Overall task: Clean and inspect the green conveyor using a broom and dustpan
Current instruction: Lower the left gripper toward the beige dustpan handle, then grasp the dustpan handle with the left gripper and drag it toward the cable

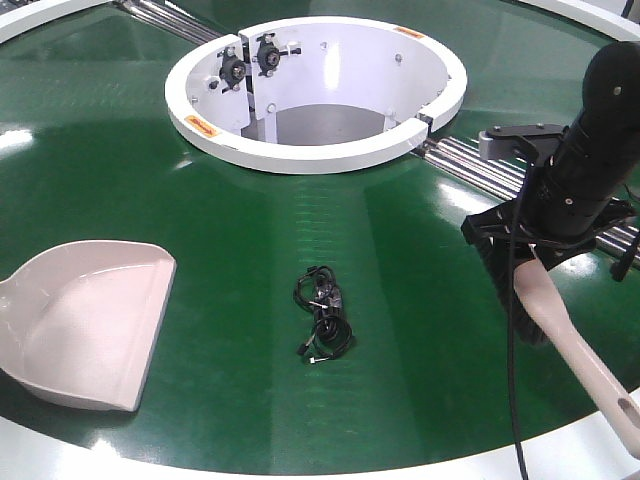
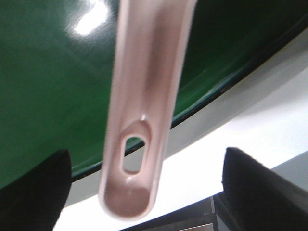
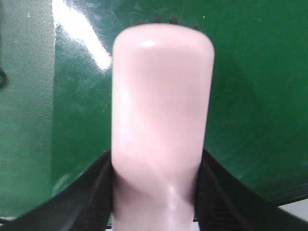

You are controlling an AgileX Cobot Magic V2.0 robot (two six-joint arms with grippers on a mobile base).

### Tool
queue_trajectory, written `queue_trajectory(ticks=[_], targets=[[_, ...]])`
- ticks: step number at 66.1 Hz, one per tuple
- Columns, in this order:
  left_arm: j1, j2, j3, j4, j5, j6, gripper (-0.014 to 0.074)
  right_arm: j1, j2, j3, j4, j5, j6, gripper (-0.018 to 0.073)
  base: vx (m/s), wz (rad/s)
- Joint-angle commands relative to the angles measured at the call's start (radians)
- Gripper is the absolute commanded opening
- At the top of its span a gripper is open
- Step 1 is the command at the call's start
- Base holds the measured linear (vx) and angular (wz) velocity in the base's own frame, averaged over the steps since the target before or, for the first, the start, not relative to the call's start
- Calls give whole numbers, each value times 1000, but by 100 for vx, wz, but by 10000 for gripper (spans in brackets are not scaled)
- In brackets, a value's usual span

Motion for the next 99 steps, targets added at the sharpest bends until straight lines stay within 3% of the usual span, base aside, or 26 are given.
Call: queue_trajectory(ticks=[1,39,53,69,99], targets=[[11,-32,-45,4,-2,-1,592,-4,-50,-26,-2,53,-10,-3,0,0],[23,47,-44,-3,-43,2,556,-4,-50,-26,-2,53,-10,-3,0,0],[23,48,-44,-3,-13,3,376,-4,-50,-26,-2,53,-10,-3,0,0],[20,48,-44,-14,35,3,-10,-4,-50,-26,-2,51,-10,-3,0,0],[-65,-19,-44,-25,35,-11,-8,-4,-50,-26,-2,53,-10,-3,0,0]])
